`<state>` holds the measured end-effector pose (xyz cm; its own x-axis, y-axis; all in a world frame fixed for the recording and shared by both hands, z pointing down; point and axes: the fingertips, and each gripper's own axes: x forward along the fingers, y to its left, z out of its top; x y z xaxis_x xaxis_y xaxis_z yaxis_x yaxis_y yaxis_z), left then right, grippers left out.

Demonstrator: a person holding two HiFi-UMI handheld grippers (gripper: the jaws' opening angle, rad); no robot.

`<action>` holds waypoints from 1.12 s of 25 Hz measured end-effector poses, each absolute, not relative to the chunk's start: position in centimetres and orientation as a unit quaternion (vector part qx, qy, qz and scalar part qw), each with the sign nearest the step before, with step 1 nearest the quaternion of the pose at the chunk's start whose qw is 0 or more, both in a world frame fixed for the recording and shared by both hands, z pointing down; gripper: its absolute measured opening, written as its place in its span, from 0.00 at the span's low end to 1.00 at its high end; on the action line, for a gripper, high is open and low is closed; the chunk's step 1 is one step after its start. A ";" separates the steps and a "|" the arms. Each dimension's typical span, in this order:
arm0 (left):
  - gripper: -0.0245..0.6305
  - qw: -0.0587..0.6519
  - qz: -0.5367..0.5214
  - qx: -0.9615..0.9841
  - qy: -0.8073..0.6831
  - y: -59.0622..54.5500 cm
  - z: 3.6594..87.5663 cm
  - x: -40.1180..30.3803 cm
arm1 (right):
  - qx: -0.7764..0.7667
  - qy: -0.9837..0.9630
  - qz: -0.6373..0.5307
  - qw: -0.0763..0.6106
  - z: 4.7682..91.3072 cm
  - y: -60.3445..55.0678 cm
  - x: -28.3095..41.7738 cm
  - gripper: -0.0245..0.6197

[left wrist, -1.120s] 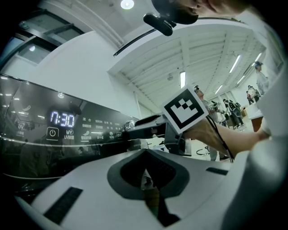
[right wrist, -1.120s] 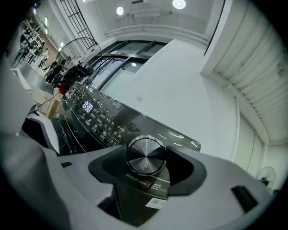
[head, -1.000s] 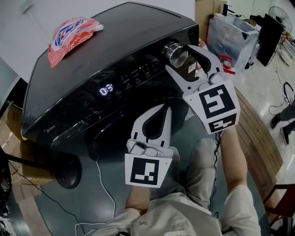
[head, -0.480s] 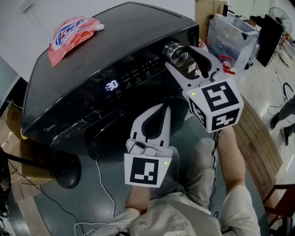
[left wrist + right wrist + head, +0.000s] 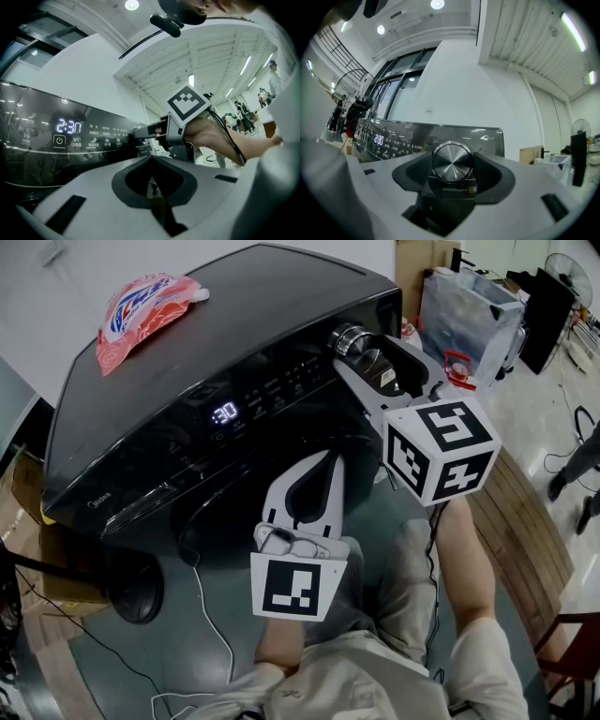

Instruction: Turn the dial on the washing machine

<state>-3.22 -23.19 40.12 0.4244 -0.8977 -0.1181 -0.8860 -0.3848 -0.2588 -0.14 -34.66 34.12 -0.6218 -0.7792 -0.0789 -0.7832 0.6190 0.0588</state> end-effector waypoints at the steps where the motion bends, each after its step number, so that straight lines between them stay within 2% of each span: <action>1: 0.06 0.142 -0.019 -0.831 0.537 -23.2 40.1 -3.3 | -0.435 0.899 0.036 0.028 34.1 -34.7 -0.1 0.47; 13: 0.06 0.140 -0.015 -0.831 0.538 -23.2 40.1 -3.2 | -0.431 0.901 -0.002 0.054 34.2 -34.8 0.1 0.47; 19: 0.06 0.136 -0.015 -0.831 0.539 -23.4 40.3 -3.1 | -0.433 0.898 0.077 0.008 34.3 -34.4 0.0 0.55; 28: 0.06 0.135 -0.013 -0.831 0.540 -23.5 40.3 -3.0 | -0.421 0.876 0.218 -0.085 34.3 -34.0 -0.1 0.55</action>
